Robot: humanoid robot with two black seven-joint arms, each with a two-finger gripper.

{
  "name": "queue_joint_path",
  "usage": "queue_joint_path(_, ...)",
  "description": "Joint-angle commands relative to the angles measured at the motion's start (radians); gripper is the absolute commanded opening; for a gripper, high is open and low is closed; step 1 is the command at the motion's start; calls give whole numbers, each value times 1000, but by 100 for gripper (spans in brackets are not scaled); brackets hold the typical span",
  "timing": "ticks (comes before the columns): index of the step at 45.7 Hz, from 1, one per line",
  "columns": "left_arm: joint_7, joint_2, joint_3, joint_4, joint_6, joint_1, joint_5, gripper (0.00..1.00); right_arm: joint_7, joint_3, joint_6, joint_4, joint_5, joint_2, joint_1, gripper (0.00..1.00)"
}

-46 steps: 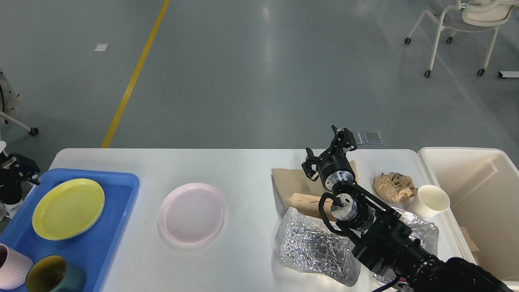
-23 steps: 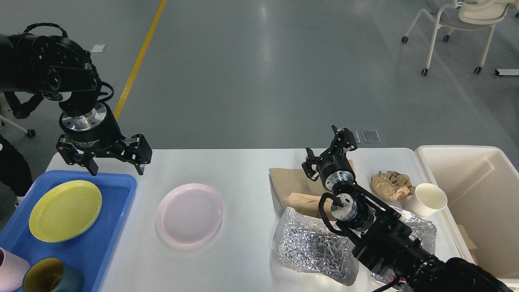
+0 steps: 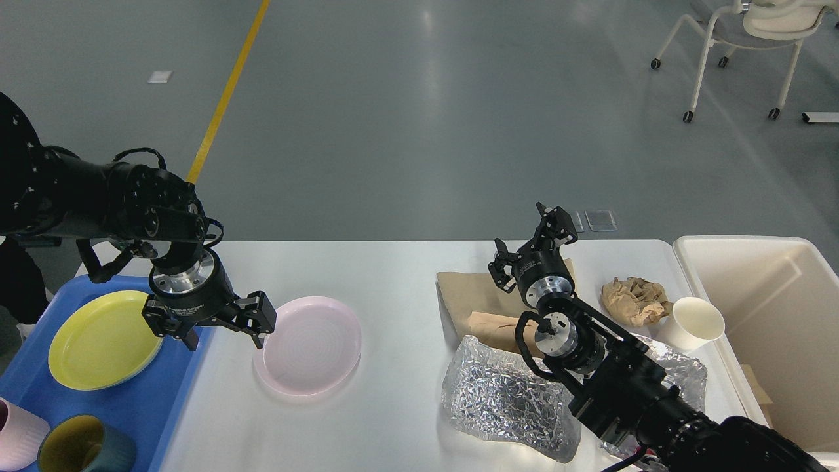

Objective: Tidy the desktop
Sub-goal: 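Move the left gripper down to the rim of the pink plate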

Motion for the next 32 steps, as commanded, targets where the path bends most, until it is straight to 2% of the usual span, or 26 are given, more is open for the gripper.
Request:
queue_joint_path(1, 4, -37, -9, -1, 167, 69, -5, 96, 0, 0, 0, 0, 0, 0, 0, 100)
queue_joint_path(5, 14, -58, -15, -1, 234, 99, -4, 96, 0, 0, 0, 0, 0, 0, 0, 100)
queue_joint_path(13, 20, -67, -15, -3, 231, 112, -1, 96, 0, 0, 0, 0, -1, 0, 0, 100)
queue_joint_path(24, 6, -58, -35, -1, 71, 109, 1, 97, 0, 0, 0, 0, 0, 0, 0, 100)
queue_joint_path(29, 6, -63, -35, 2, 94, 112, -4, 96, 0, 0, 0, 0, 0, 0, 2, 100)
queue_joint_path(32, 11, -61, -35, 0, 144, 113, -4, 97, 0, 0, 0, 0, 0, 0, 0, 100)
